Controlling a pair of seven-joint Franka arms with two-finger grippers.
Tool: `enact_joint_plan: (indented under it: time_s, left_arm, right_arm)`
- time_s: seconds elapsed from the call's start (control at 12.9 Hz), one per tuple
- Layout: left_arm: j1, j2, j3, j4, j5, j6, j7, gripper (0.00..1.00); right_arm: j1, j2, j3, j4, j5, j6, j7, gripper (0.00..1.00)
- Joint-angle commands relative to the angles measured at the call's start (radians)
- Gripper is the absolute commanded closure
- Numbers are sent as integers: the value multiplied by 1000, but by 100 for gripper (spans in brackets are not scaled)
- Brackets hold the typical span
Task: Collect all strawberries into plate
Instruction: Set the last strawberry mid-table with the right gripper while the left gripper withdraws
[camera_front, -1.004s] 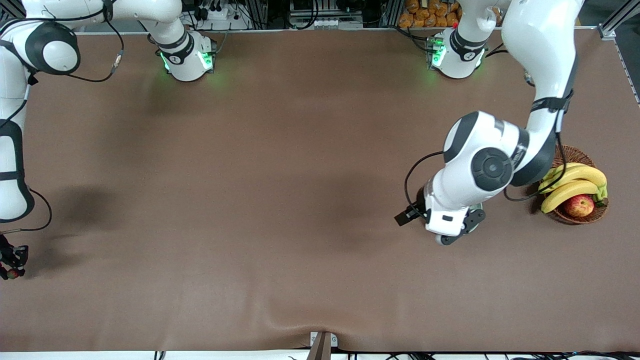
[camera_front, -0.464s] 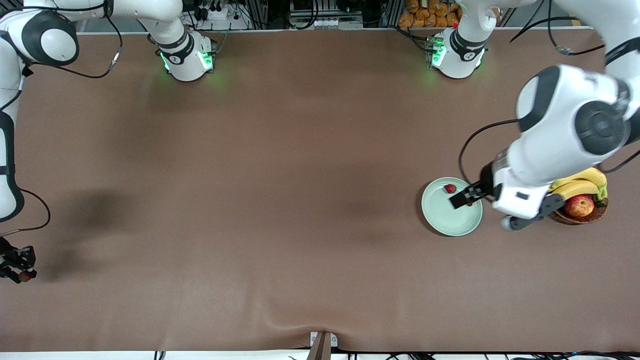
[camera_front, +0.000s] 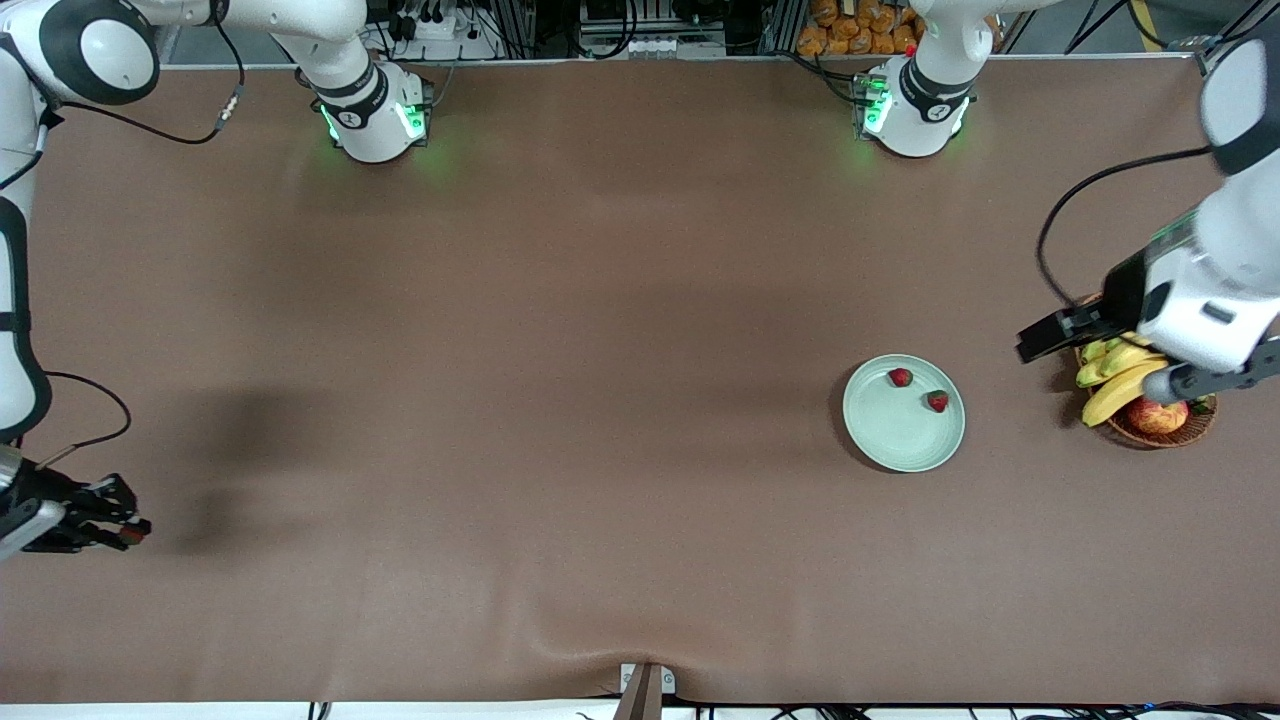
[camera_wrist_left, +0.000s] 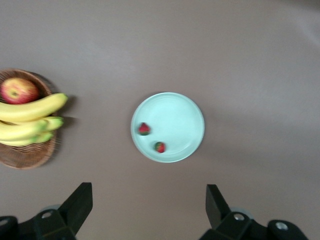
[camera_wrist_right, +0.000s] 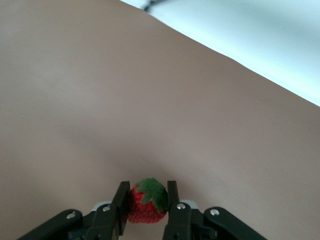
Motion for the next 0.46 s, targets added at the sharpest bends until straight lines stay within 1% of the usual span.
enact_joint_plan:
  time_s: [0.0,0.15,0.39]
  left_arm:
    - [57,-52,-6,-33,-38,-62,141,0]
    - [80,-66,-6,-33,-60,-77,167,0]
    - [77,-76,-7,-36,-80,-73,173,0]
  right_arm:
    - [101,-37,1,-46,-44,-2,18,100]
    - [195,-36,1,-46,-82,-4,72,100]
    - [360,-29,-4,-38,-134,8,208,100]
